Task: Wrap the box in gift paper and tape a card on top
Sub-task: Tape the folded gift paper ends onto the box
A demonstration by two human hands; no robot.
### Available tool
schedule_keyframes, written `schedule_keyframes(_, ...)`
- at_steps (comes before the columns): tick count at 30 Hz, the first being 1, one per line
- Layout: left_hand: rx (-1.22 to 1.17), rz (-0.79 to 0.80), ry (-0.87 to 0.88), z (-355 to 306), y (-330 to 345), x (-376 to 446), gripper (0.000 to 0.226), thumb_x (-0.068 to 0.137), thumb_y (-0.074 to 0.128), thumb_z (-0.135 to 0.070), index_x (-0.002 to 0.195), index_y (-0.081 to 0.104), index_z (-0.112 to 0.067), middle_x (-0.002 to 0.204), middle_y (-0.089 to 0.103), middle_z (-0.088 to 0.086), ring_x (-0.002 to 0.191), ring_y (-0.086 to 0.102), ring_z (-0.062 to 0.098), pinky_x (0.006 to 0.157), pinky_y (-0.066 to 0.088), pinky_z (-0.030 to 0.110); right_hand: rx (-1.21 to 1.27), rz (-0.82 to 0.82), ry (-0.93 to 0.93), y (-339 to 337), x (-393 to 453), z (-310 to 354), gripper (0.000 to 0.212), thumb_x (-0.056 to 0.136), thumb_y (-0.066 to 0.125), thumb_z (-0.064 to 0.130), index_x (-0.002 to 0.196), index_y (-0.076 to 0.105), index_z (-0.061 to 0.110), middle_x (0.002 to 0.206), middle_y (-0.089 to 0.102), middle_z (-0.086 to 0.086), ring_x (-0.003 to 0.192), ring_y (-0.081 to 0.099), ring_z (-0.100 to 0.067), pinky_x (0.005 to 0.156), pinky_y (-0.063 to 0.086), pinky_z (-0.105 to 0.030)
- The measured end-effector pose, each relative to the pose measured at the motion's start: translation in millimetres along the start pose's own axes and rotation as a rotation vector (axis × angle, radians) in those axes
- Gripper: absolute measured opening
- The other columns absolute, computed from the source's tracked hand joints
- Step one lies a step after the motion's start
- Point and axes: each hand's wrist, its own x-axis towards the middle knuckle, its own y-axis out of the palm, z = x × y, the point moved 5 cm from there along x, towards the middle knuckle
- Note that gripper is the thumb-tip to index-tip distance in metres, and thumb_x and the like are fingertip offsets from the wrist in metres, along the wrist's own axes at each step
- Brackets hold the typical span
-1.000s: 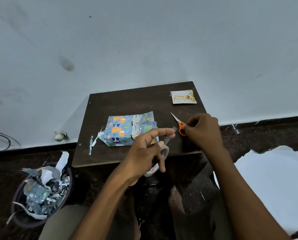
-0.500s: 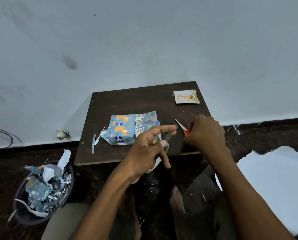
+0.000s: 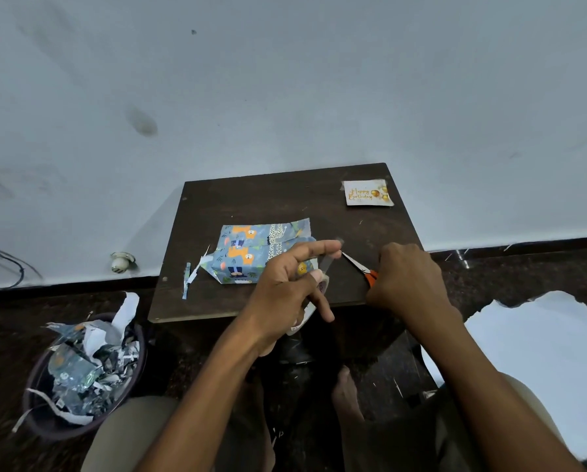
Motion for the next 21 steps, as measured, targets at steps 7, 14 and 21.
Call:
schedule_keyframes(7, -0.002, 0.003, 0.006, -0.1, -3.1, -1.6, 0.045, 0.103, 0.039, 0.005, 0.131, 0.063, -0.020, 0.128, 0.068, -0.011, 0.048, 0.064, 0.017, 0.035, 0.019, 0.016, 0.035, -0.123, -0.035, 0.0, -6.0, -7.7, 0.025, 0.065, 0.078, 0.036, 0.075, 0.061, 0.021, 0.071, 0.054, 0.004, 0.066, 0.052, -0.019, 0.063, 0.042, -0.029)
schedule_keyframes(14, -0.089, -0.021, 0.029, -0.6, -3.8, 0.2, 0.051, 0.100, 0.039, 0.012, 0.132, 0.063, -0.018, 0.128, 0.068, -0.006, 0.043, 0.054, 0.011, 0.039, 0.028, 0.011, 0.333, -0.235, -0.055, 2.1, -7.2, -17.5, 0.019, 0.063, 0.080, 0.020, 0.081, 0.074, 0.022, 0.071, 0.063, 0.007, 0.069, 0.061, -0.016, 0.063, 0.049, -0.028)
schedule_keyframes(21, -0.206, -0.038, 0.023, -3.0, -5.7, 0.7, 0.054, 0.099, 0.038, 0.016, 0.136, 0.060, -0.016, 0.133, 0.065, -0.001, 0.044, 0.050, 0.010, 0.042, 0.036, 0.009, 0.942, 0.194, -0.025, 7.4, -3.6, -27.2, 0.025, 0.082, 0.076, -0.005, 0.098, 0.071, 0.014, 0.079, 0.076, -0.013, 0.050, 0.061, -0.020, 0.044, 0.050, -0.031)
